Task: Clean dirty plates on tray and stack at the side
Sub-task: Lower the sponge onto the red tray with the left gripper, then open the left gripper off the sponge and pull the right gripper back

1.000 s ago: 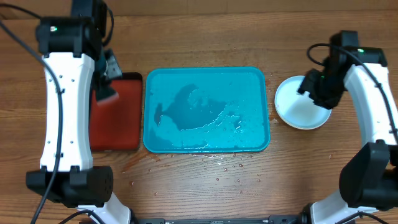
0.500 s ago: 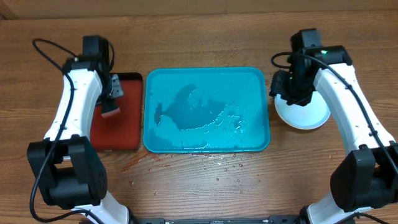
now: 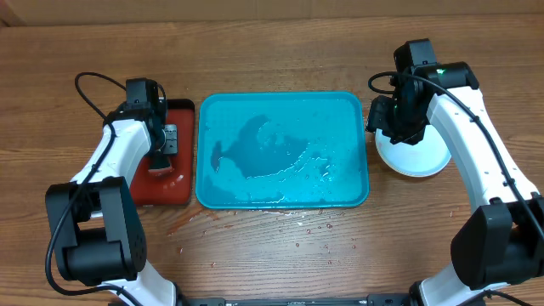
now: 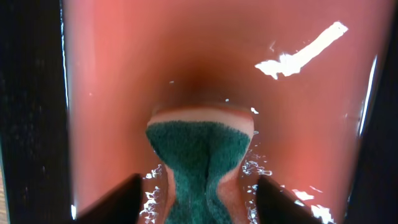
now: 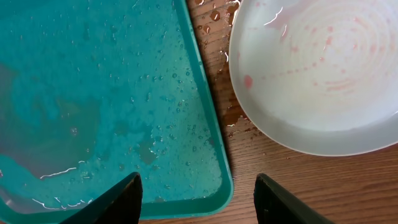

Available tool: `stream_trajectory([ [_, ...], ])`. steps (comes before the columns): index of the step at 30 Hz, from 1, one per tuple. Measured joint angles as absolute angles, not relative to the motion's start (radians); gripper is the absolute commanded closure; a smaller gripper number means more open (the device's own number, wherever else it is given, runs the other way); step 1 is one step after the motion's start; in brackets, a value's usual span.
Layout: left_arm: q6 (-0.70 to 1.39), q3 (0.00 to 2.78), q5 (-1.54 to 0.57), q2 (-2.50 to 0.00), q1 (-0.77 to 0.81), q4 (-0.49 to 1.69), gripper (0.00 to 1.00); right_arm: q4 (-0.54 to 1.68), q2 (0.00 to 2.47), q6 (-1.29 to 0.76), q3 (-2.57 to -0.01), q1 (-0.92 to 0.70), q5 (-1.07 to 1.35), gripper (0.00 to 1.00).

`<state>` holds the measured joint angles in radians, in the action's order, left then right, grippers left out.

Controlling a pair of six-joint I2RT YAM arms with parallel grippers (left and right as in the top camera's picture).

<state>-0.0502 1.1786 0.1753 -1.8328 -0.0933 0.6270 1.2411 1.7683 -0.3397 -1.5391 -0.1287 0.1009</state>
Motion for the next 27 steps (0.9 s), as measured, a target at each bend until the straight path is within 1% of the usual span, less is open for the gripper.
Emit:
stream_trajectory([
  [2, -0.057, 1.180, 0.175, -1.833, -0.093, 0.628, 0.16, 1.237, 1.768, -0.340, -1.539, -0.129, 0.101, 0.42],
  [4, -0.059, 1.190, 0.175, -1.833, -0.093, 0.648, 0.15, 1.231, 1.768, -0.339, -1.539, -0.129, 0.101, 0.45],
  [8, -0.058, 1.293, 0.175, -1.832, -0.091, 0.788, 0.13, 1.242, 1.768, -0.330, -1.546, -0.129, 0.101, 0.56],
  [9, -0.057, 1.333, 0.174, -1.829, -0.088, 0.826, 0.11, 1.248, 1.768, -0.329, -1.555, -0.129, 0.101, 0.57],
  [10, -0.056, 1.372, 0.173, -1.824, -0.084, 0.867, 0.04, 1.252, 1.766, -0.325, -1.571, -0.129, 0.101, 0.57],
  [11, -0.057, 1.415, 0.172, -1.815, -0.077, 0.910, 0.00, 1.252, 1.764, -0.323, -1.586, -0.129, 0.101, 0.57],
  [14, -0.033, 1.536, 0.169, -1.765, -0.039, 1.003, 0.00, 1.264, 1.729, -0.309, -1.657, -0.129, 0.101, 0.43],
  [15, -0.025, 1.571, 0.168, -1.743, -0.023, 1.015, 0.00, 1.272, 1.710, -0.302, -1.682, -0.129, 0.100, 0.36],
  [16, -0.020, 1.600, 0.167, -1.720, -0.007, 1.016, 0.00, 1.288, 1.685, -0.297, -1.712, -0.129, 0.098, 0.27],
  [17, -0.014, 1.624, 0.167, -1.697, 0.009, 1.009, 0.00, 1.305, 1.658, -0.297, -1.746, -0.129, 0.095, 0.12],
  [18, -0.008, 1.643, 0.167, -1.676, 0.022, 1.000, 0.00, 1.320, 1.628, -0.291, -1.781, -0.129, 0.089, 0.00],
  [23, 0.001, 1.671, 0.164, -1.625, 0.059, 0.988, 0.00, 1.390, 1.449, -0.276, -1.944, -0.129, 0.067, 0.00],
  [27, 0.002, 1.671, 0.164, -1.646, 0.059, 0.989, 0.00, 1.399, 1.299, -0.274, -1.985, -0.129, 0.062, 0.00],
])
